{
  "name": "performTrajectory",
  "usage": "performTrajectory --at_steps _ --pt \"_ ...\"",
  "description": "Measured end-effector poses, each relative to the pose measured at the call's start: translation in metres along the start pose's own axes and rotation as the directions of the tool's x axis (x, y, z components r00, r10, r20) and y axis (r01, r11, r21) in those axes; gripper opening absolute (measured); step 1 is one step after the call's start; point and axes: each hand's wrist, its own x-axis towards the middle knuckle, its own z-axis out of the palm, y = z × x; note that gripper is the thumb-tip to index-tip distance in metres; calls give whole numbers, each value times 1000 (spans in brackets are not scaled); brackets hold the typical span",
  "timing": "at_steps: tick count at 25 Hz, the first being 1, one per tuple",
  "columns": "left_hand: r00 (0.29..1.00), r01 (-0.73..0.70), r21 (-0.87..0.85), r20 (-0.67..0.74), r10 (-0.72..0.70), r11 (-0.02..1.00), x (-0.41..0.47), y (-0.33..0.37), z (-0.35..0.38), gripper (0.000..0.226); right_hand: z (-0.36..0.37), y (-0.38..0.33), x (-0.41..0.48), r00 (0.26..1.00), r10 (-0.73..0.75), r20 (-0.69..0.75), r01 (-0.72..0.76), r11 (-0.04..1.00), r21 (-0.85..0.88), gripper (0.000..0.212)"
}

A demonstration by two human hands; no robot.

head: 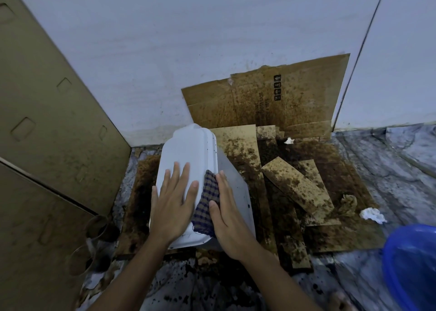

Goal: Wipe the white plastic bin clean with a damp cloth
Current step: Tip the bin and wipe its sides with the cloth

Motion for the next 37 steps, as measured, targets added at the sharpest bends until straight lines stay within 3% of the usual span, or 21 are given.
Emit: performTrajectory --at_steps 7,21,25,37 --pt "999 -31 -13 -6 31 999 -8 -7 0 67 2 3 22 1000 0 12 0 1000 -6 62" --pt "1000 -18 -45 -10 18 999 -10 -13 0 63 -40 -16 155 987 125 102 -123 992 -32 61" --pt "1000 2 -47 12 -1 999 -11 -10 -2 56 -28 -14 130 996 88 28 -87 996 -8 61" --pt "1000 -4 -62 14 5 998 -9 -27 -5 57 29 -13 -9 999 24 25 -22 998 -54 60"
